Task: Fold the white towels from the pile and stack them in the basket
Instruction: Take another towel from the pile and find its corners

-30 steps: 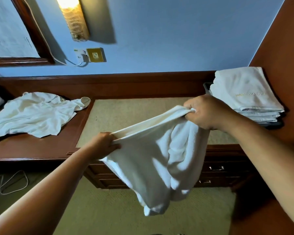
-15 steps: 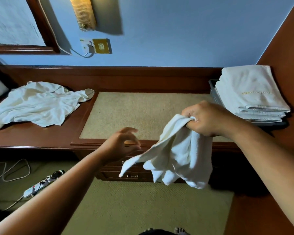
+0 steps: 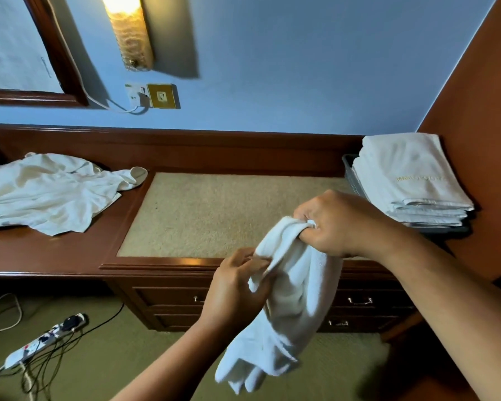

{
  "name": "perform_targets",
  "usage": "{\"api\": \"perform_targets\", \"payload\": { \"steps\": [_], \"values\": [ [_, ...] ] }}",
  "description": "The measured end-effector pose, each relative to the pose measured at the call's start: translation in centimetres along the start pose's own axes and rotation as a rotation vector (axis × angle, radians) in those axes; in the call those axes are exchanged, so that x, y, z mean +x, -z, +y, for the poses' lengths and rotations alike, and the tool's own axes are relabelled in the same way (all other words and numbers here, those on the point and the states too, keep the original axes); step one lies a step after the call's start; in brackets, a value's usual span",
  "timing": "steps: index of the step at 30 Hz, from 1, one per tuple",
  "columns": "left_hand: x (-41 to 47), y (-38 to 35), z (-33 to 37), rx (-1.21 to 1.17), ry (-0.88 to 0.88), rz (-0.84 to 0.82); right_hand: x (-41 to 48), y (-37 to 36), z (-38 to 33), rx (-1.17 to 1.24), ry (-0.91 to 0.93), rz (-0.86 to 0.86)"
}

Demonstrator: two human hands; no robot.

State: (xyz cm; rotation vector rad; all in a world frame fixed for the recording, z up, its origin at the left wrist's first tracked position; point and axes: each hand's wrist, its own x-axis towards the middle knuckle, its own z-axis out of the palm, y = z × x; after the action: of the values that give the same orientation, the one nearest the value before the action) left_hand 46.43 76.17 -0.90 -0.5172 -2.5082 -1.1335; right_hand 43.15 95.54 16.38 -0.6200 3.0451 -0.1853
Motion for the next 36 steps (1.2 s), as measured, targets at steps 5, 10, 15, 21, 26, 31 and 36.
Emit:
{"api": "perform_targets", "payload": {
  "steps": [5,10,15,21,26,31,36],
  "values": [
    [-0.5,0.5,0.3,0.401,-0.237,-0.053,0.1,0.3,-0.1,0.014,0.007,-0.032],
    [0.9,1.1,-0.3,0.613,-0.042,-0.054,0.1,0.2,-0.6,0.006,0.05,-0.056],
    [1.7,1.4,-4.0,0.392,0.187,-0.264,0.4,0.5,-0.6,-0.004,0.086,-0.037],
    [1.6,3.3,-8.3,0.38,0.326,-0.161,1.3,0.1,1.8,-0.076,-0.041,-0.038],
    [0.7,5.0,-9.7,0.371,0.263,-0.076,1.8,-2.0,3.1,-0.155,-0.144,-0.09],
    [0.4,7.7,-11.5,0.484,-0.014,-0.105,3.3,-5.2,5.9,-0.254,-0.199,-0.162],
    [0.0,11.6,-16.3,0.515,0.277,-0.088,3.5,-8.5,11.2,-0.255,-0.369,-0.28]
  ]
}}
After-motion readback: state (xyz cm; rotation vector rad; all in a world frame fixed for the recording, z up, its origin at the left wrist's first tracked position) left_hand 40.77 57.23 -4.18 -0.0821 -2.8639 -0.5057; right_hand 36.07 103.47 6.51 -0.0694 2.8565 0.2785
